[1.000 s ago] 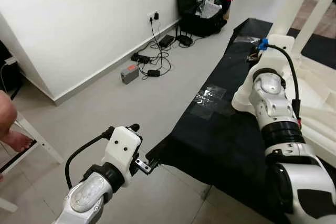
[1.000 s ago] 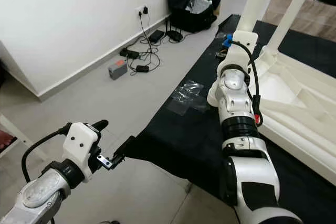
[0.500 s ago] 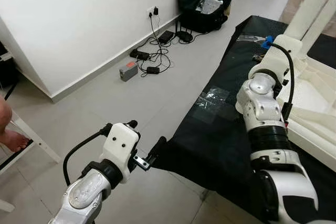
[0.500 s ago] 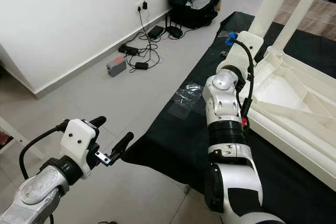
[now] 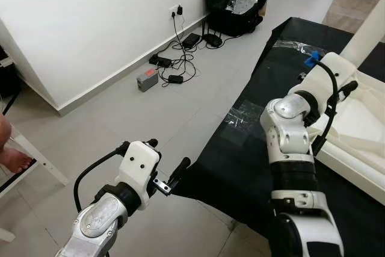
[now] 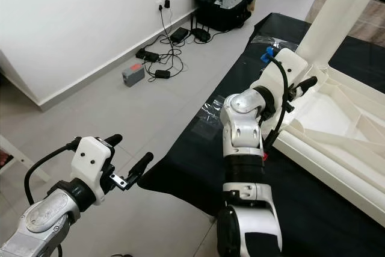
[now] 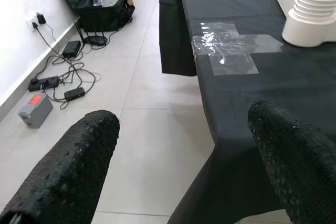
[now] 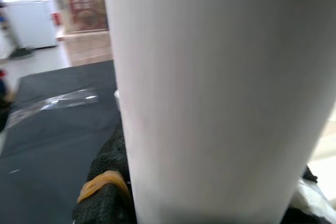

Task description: Building children table

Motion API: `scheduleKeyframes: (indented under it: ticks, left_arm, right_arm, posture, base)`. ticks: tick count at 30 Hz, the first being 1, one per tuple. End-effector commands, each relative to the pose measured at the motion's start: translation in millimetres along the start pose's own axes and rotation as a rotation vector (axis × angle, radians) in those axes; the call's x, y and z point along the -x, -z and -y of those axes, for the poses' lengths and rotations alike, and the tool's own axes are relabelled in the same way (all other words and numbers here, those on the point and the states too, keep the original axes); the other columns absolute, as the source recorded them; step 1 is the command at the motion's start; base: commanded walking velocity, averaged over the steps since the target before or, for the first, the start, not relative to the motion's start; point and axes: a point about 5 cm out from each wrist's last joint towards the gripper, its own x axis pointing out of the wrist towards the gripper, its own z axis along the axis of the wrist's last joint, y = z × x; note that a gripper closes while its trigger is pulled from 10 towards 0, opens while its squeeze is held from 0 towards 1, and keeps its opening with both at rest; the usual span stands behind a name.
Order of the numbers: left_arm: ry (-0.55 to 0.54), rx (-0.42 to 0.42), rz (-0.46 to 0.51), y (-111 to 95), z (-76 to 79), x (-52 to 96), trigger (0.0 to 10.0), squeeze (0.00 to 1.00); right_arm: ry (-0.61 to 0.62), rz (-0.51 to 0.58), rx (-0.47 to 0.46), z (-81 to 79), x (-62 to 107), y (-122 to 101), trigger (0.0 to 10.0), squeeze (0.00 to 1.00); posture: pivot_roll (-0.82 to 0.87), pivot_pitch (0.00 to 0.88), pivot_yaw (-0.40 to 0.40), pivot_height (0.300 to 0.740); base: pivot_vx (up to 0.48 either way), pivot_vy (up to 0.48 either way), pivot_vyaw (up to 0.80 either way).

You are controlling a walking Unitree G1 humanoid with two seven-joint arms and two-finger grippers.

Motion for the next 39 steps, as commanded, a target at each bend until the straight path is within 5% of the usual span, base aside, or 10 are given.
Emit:
scheduleKeyframes:
  ticks: [1, 11, 23, 30, 32, 35, 39]
  left_arm:
    - [0.006, -0.013, -0.012, 2.9, -0.3, 0.8, 10.0, 0.00]
    - [0.001, -0.016, -0.007, 2.1, -2.0, -1.1, 10.0, 0.00]
    - [0.006, -0.021, -0.002, 2.0, -1.7, -3.4, 10.0, 0.00]
    - [0.007, -0.023, -0.005, 3.2, -1.6, -4.0, 10.0, 0.00]
    - [0.007, -0.023, -0.005, 3.2, -1.6, -4.0, 10.0, 0.00]
    - [0.011, -0.019, -0.003, 3.9, -0.4, -5.5, 10.0, 0.00]
    - [0.012, -0.019, -0.002, 3.9, -0.2, -5.7, 10.0, 0.00]
  right_arm:
    - [0.122, -0.139, 0.176, 22.4, -1.3, 45.6, 10.0, 0.00]
    - [0.160, -0.191, 0.244, 18.5, 2.7, 43.6, 10.0, 0.00]
    - [0.097, -0.153, 0.108, 6.6, 1.1, 19.4, 10.0, 0.00]
    - [0.033, 0.006, -0.024, -6.8, -0.6, -31.0, 10.0, 0.00]
    - [0.033, 0.006, -0.024, -6.8, -0.6, -31.0, 10.0, 0.00]
    - [-0.001, 0.157, -0.116, -12.7, -2.4, -71.3, 10.0, 0.00]
    - [-0.009, 0.193, -0.133, -13.3, -2.3, -79.4, 10.0, 0.00]
  posture:
    - [0.10, 0.178, -0.012, 0.740]
    - [0.10, 0.181, -0.010, 0.740]
    - [0.10, 0.185, -0.016, 0.740]
    - [0.09, 0.180, -0.015, 0.740]
    - [0.09, 0.180, -0.015, 0.740]
    - [0.09, 0.179, -0.015, 0.740]
    - [0.09, 0.179, -0.015, 0.740]
  base:
    - [0.000, 0.000, 0.00]
    - [0.000, 0.000, 0.00]
    - [0.000, 0.000, 0.00]
    - [0.000, 0.000, 0.00]
    - [0.000, 0.000, 0.00]
    - [0.000, 0.000, 0.00]
    - [0.000, 0.000, 0.00]
